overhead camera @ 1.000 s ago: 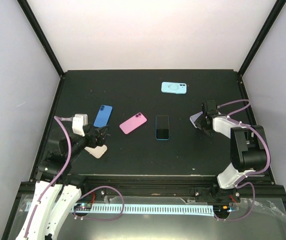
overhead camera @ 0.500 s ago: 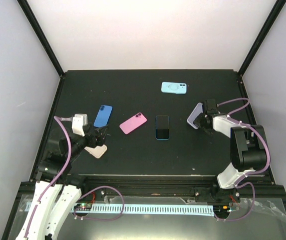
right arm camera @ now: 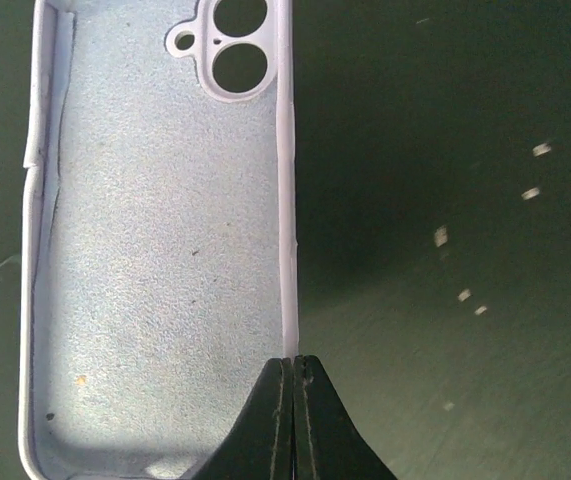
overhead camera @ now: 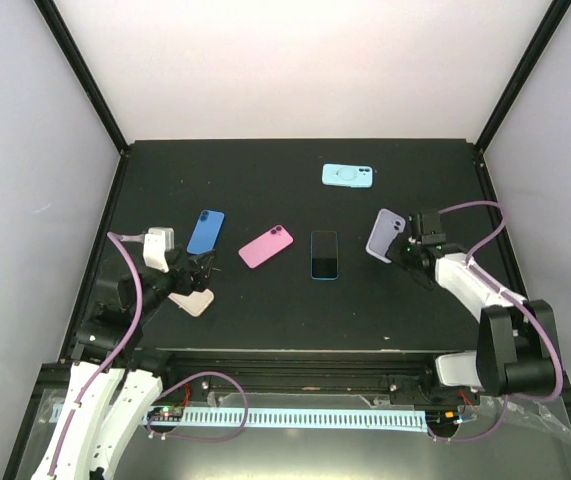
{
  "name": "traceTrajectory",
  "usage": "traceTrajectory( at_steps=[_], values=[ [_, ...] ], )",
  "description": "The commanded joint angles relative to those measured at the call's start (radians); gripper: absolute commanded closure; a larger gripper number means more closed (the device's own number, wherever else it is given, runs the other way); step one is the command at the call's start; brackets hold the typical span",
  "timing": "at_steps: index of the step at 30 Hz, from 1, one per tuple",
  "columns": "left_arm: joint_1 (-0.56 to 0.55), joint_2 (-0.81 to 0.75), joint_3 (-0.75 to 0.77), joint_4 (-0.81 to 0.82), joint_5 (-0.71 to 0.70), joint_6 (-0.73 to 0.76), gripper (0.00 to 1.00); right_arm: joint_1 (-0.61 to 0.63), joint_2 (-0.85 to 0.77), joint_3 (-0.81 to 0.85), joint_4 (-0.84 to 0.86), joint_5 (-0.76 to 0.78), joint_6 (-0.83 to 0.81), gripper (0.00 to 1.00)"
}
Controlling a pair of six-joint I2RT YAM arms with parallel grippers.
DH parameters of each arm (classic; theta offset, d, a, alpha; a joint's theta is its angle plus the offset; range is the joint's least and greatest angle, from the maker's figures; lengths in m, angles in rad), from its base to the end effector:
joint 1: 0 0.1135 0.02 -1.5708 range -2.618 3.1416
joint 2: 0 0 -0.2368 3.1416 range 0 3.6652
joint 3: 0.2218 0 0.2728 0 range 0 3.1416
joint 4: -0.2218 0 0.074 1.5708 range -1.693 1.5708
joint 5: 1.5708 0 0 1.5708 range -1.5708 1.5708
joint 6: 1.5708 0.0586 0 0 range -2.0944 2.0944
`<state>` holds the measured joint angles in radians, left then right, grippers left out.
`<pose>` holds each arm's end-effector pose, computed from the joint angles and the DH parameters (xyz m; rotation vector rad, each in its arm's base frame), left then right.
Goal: Put the phone into the phone case
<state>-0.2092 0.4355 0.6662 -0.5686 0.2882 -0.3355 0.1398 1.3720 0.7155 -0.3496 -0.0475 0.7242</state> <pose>0.1662 -0.0523 0.2895 0.0765 1.9450 -0.6397 0.2884 0.0434 0.1188 0.7383 2.5171 0.3752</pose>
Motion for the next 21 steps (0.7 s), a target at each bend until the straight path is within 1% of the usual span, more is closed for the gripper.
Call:
traceTrajectory(
  at_steps=[1, 6, 11, 12, 15, 21],
  values=[
    [-0.003, -0.009, 0.01, 0.016, -0.029, 0.012, 0.01, 0.079, -0.105, -0.031, -0.03, -0.065, -0.07, 0.99],
    [-0.002, -0.001, 0.012, 0.01, -0.034, 0.011, 0.01, 0.263, -0.211, -0.065, -0.059, -0.052, -0.03, 0.99],
    [-0.003, -0.003, 0.012, 0.009, -0.04, 0.009, 0.01, 0.463, -0.243, -0.103, -0.032, -0.036, 0.067, 0.99],
    [-0.002, -0.002, 0.012, 0.01, -0.04, 0.01, 0.01, 0.518, -0.242, -0.111, -0.024, -0.028, 0.083, 0.99],
    [-0.002, -0.001, 0.012, 0.009, -0.043, 0.008, 0.01, 0.629, -0.214, -0.116, 0.001, -0.004, 0.13, 0.99],
    [-0.002, 0.004, 0.012, 0.007, -0.05, 0.006, 0.01, 0.786, -0.088, -0.074, 0.03, 0.031, 0.178, 0.99]
  ],
)
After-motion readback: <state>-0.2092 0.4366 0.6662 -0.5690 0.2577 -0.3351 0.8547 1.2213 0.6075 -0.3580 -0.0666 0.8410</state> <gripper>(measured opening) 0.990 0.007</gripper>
